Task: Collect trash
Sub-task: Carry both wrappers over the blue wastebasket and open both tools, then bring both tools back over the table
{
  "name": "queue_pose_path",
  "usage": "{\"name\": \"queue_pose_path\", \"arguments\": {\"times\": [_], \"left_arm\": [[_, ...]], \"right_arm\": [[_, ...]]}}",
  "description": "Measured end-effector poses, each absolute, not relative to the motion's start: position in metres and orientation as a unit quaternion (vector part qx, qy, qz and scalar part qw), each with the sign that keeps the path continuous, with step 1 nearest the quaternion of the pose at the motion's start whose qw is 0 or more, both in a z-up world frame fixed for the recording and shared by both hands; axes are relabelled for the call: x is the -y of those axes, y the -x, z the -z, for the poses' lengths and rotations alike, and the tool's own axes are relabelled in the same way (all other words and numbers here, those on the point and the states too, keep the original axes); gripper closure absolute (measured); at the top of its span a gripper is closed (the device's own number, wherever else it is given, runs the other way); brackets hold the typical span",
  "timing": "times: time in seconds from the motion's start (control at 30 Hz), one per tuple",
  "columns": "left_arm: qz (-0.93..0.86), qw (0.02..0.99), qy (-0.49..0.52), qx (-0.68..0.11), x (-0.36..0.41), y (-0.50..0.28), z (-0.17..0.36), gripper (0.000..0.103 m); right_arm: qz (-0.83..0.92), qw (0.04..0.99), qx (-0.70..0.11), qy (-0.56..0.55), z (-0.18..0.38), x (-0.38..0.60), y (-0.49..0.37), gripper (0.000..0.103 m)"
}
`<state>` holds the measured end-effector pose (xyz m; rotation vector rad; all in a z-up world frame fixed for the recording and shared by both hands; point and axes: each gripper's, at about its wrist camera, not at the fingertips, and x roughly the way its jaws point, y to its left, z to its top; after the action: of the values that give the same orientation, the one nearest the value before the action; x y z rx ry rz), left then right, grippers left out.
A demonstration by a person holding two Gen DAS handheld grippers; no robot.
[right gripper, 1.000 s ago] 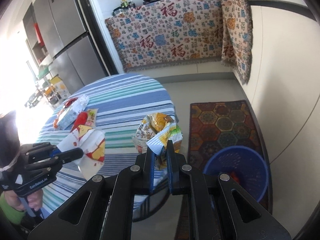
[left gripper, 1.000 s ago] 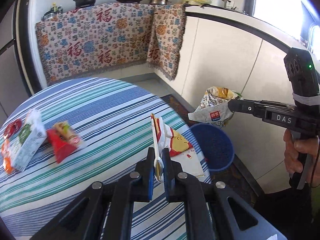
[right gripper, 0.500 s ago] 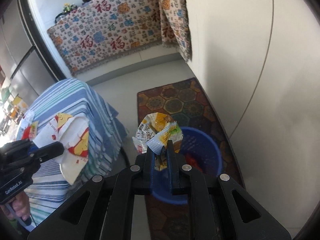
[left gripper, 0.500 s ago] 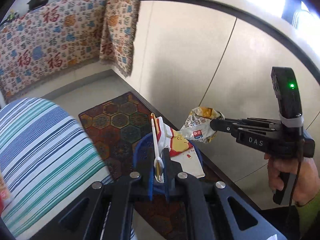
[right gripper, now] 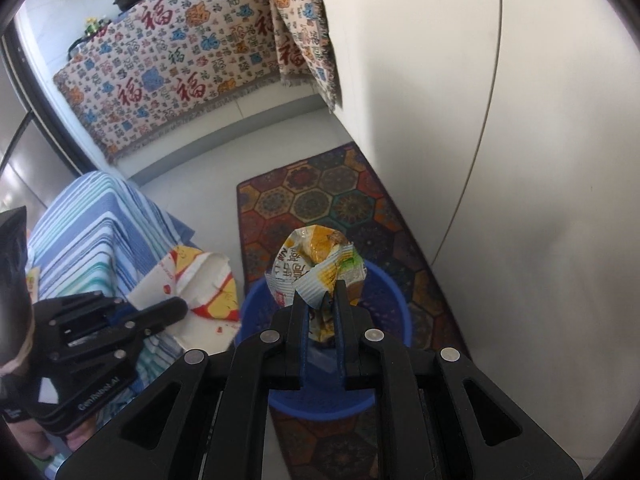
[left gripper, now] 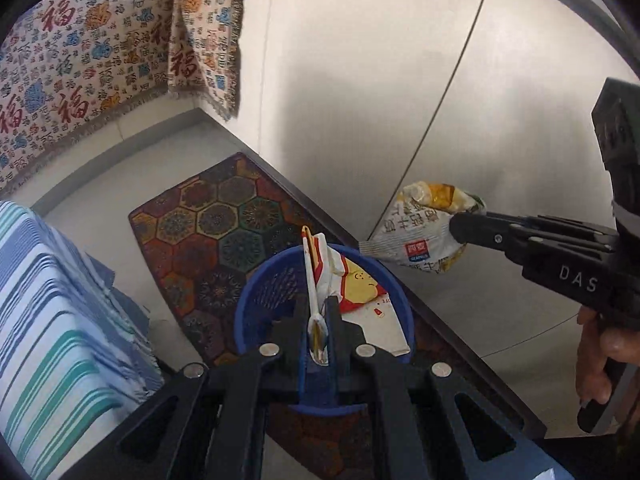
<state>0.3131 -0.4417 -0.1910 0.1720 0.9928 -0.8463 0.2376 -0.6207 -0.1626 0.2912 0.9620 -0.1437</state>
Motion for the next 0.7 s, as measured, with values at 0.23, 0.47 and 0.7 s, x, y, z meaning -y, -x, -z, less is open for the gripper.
{"name": "queue_pose_path", "arguments": {"times": [0.23, 0.47, 0.7], "left_arm": [[0.394, 0.794, -0.09, -0.455, 0.452, -0.318, 0.199, 0.062], [0.388, 0.812, -0.087, -0.427, 0.437, -0.304, 0.175, 0.057], [0.366, 0.84, -0.072, -0.395, 0.364, -0.277, 0.131, 0.047]], "right_arm": [[0.087, 0.885, -0.438, -0.136, 0.153, 0.625, -0.229, 0.066], [0.124, 0.902, -0.396, -0.115, 0.134, 0.625, -0.22, 0.03], [0.148, 0.918, -0.364, -0.054, 0.116, 0.606, -0.215, 0.019]]}}
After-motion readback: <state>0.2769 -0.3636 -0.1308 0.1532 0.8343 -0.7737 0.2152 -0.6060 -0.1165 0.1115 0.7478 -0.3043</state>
